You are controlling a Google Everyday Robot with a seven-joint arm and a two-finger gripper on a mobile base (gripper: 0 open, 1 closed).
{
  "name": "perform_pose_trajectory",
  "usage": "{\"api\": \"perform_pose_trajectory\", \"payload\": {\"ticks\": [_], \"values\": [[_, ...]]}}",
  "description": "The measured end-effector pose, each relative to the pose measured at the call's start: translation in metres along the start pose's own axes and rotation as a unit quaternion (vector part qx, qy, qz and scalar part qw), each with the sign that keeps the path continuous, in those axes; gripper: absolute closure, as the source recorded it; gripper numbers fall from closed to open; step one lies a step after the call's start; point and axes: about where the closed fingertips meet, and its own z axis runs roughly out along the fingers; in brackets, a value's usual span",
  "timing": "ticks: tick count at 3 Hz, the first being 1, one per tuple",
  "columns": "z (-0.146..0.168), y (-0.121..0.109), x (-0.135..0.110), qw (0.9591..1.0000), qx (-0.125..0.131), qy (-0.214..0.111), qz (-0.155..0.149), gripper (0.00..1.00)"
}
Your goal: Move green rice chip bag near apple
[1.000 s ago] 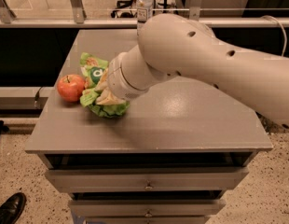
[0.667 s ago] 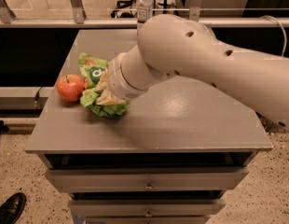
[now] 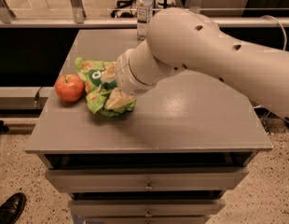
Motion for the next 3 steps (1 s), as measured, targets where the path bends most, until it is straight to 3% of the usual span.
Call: {"api": "perform_pose_trajectory", "payload": {"ticks": [1, 2, 3], "values": [[-0.013, -0.009, 0.009, 1.0000, 0.004, -0.001, 0.001, 0.00], [-0.037, -0.024, 0.027, 0.9994, 0.010, -0.010, 0.030, 0.00], [-0.087, -0.045, 0.071, 0.9964, 0.022, -0.009, 0.082, 0.00]]}}
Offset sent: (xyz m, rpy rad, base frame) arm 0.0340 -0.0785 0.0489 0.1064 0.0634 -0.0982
